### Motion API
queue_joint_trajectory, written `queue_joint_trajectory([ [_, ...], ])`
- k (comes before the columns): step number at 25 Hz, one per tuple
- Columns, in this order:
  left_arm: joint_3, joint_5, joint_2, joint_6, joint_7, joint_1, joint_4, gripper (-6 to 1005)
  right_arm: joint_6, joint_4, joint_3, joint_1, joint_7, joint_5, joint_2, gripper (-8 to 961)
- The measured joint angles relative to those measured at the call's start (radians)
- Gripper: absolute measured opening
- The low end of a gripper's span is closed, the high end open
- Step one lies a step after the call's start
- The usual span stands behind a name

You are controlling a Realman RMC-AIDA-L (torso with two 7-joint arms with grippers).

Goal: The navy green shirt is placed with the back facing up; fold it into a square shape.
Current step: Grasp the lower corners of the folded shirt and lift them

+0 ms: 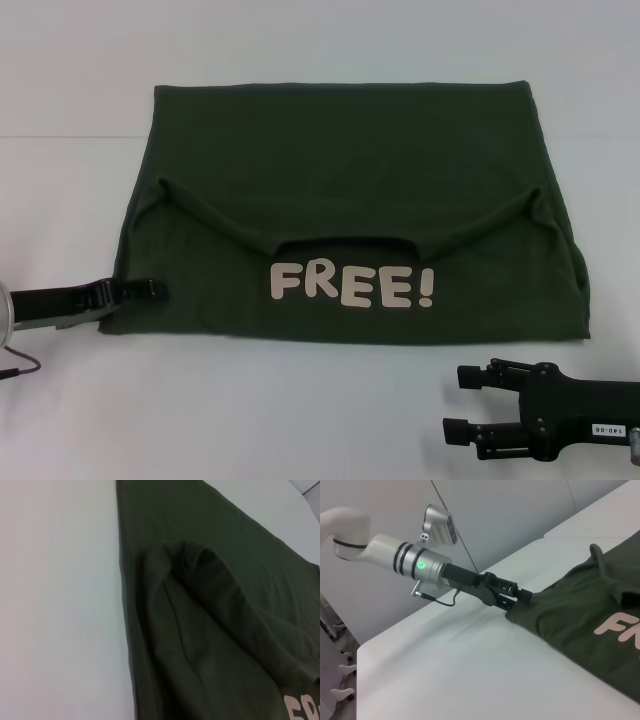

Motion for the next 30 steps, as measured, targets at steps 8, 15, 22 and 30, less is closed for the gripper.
queue_joint_trajectory([
  [8, 0.003, 0.003, 0.003, 0.030, -0.017, 0.004, 0.007, 698, 0.008, 0.000, 0.004, 0.000, 0.005, 0.000, 0.000, 924],
  [15, 0.006, 0.004, 0.001, 0.026, -0.012, 0.002, 0.015, 520, 0.009, 0.000, 0.006, 0.000, 0.007, 0.001, 0.000, 923],
  [22, 0.008, 0.004, 0.003, 0.023, -0.007, 0.001, 0.015, 348, 0.007, 0.000, 0.013, 0.000, 0.007, 0.005, 0.000, 922],
  [30, 0.005, 0.004, 0.005, 0.022, -0.003, 0.005, 0.015, 67, 0.000, -0.003, 0.191, -0.006, 0.220, 0.008, -0.041, 920],
])
